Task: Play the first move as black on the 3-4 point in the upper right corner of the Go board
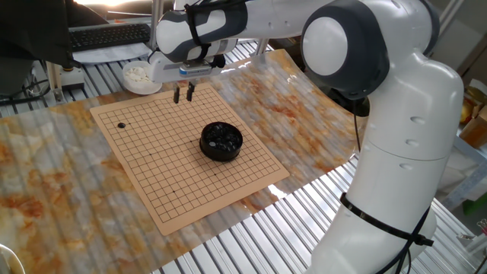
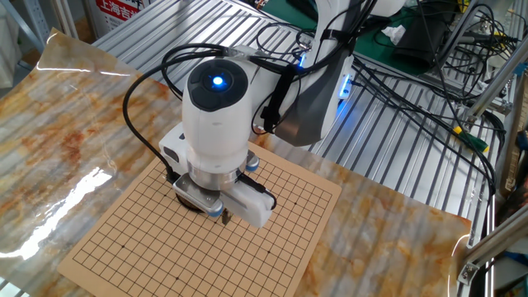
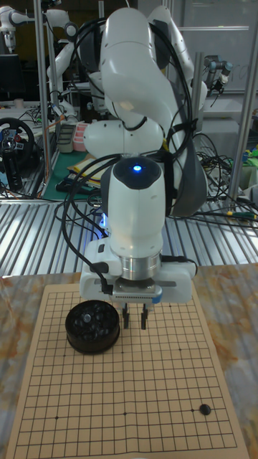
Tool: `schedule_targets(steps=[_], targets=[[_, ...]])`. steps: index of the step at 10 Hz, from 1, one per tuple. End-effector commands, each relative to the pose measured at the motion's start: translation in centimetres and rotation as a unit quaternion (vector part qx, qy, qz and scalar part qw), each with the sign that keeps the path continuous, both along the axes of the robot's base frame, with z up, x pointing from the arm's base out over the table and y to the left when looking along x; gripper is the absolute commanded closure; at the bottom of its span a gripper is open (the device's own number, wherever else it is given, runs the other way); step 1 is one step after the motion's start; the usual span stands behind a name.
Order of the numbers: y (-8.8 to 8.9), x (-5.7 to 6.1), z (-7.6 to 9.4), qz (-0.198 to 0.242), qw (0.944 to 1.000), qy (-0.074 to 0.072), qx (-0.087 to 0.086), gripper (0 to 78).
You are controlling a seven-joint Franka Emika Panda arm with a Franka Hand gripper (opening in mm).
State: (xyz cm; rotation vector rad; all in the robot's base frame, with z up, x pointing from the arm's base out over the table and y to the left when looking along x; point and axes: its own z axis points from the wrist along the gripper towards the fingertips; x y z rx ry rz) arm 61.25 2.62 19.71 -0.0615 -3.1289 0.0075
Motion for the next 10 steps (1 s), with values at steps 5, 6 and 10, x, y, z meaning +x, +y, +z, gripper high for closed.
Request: schedule_targets(steps=[5, 6, 10], targets=[[-0.02, 0.07, 0.16, -0.002, 1.0000, -0.001, 0.000, 76.2], [-0.02, 0.07, 0.16, -0.002, 1.0000, -0.001, 0.000, 76.2], [-0.01, 0.08, 0.12, 0.050, 0.9986, 0.007, -0.013, 76.2]])
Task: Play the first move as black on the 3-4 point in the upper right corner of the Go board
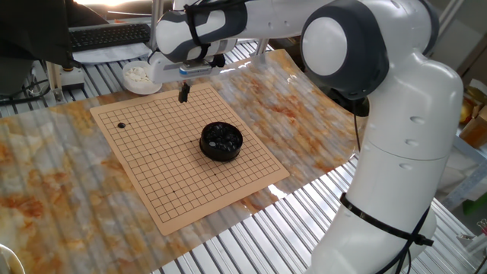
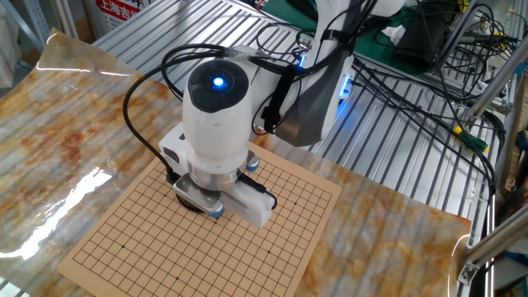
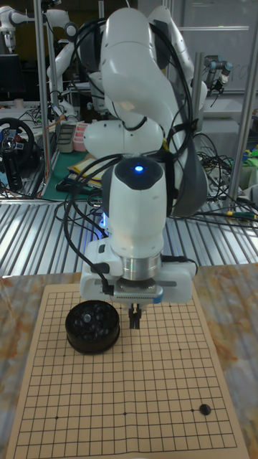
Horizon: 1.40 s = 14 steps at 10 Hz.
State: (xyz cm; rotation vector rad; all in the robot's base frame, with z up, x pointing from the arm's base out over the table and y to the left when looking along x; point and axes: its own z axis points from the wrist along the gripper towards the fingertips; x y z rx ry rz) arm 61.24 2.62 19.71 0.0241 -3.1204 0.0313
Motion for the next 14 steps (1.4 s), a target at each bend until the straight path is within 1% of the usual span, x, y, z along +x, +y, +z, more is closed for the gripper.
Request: schedule_targets(steps=[1, 3, 4, 8, 11, 12, 13, 14], targets=[[0.0, 0.1, 0.1, 0.023, 0.9997, 0.002, -0.006, 76.2], [0.0, 0.0, 0.2, 0.020, 0.9998, 0.002, -0.006, 76.2], [-0.1, -0.1, 0.6, 0.017, 0.9998, 0.002, -0.006, 76.2], [-1.0, -1.1, 2.8, 0.010, 0.9999, 0.007, -0.006, 76.2], [-2.0, -2.2, 4.7, 0.009, 0.9998, 0.018, -0.006, 76.2], [-2.1, -2.3, 4.9, 0.008, 0.9998, 0.018, -0.006, 76.2], [-2.5, -2.7, 5.3, 0.004, 0.9998, 0.019, -0.005, 76.2], [-3.1, -3.0, 5.6, 0.002, 0.9998, 0.020, 0.002, 76.2]])
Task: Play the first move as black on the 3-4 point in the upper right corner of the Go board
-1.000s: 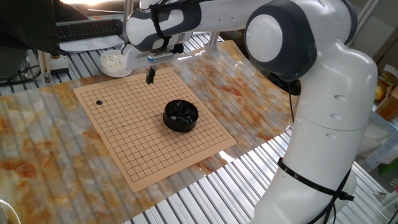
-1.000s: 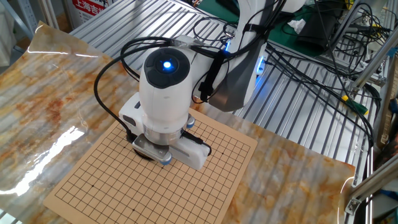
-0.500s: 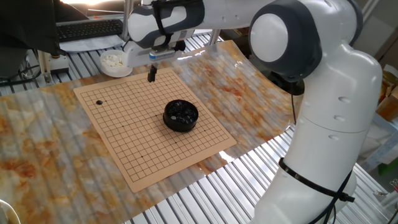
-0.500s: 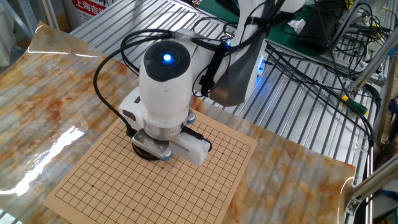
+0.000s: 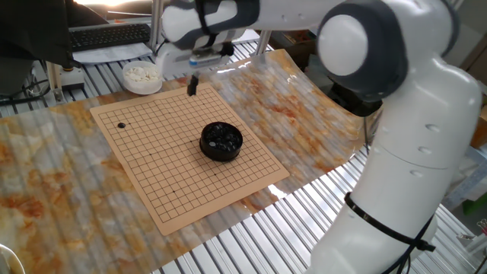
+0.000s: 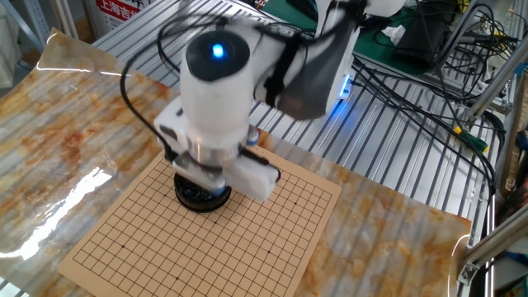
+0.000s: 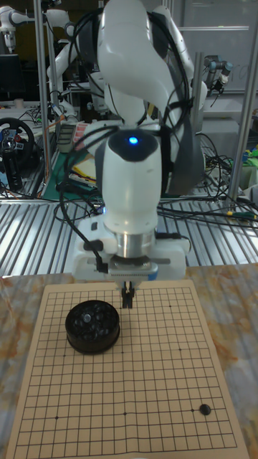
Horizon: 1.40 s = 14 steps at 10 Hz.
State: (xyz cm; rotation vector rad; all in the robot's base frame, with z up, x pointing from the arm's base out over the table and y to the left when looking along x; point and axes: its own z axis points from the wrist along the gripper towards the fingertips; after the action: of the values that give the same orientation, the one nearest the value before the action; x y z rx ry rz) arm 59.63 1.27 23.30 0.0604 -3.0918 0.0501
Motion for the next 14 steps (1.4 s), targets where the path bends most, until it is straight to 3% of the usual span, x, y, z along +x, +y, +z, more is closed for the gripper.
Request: schedule_targets(steps=[1, 6, 10, 13, 14], targets=[[-2.1, -1.5, 2.2, -0.015, 0.9995, 0.010, 0.028, 76.2], [-2.7, -2.2, 3.0, -0.012, 0.9993, 0.009, 0.035, 76.2], [-2.4, -2.5, 3.6, -0.021, 0.9995, 0.012, 0.019, 76.2], [-2.0, -2.5, 3.8, -0.023, 0.9995, 0.016, 0.018, 76.2], [-2.0, -2.5, 3.8, -0.022, 0.9996, 0.014, 0.006, 76.2]])
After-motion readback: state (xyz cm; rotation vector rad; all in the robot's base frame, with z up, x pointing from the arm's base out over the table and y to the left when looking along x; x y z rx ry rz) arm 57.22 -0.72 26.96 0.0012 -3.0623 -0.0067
